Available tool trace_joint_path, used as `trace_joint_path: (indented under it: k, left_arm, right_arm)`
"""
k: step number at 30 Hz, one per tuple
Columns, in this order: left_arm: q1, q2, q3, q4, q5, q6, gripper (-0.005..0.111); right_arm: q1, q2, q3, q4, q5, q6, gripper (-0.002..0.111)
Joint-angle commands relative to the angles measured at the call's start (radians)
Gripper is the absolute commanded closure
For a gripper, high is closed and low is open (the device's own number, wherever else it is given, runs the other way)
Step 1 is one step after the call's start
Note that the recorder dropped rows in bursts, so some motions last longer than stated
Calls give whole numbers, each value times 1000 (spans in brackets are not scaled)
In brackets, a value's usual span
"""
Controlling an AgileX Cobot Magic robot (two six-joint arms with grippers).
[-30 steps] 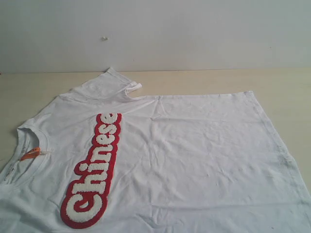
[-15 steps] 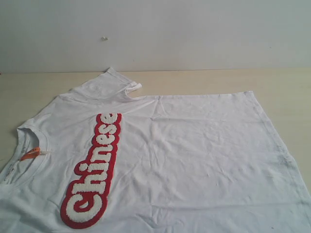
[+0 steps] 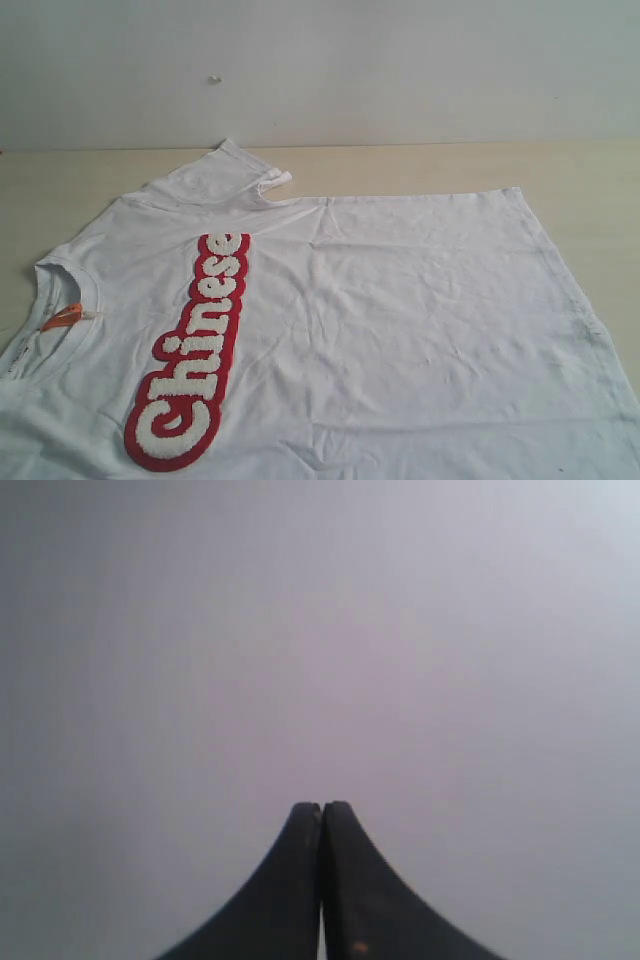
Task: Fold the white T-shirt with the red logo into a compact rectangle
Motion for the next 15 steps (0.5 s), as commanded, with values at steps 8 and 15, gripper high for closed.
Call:
trace_joint_path:
  k: [8, 15]
  left_arm:
    - [-7, 327, -460, 849, 160, -608, 107]
    - [-7, 580, -604, 1084, 313, -847, 107]
  right_arm:
    - [2, 103, -378, -125, 428, 51, 108]
    - [2, 275, -536, -235, 615, 44, 108]
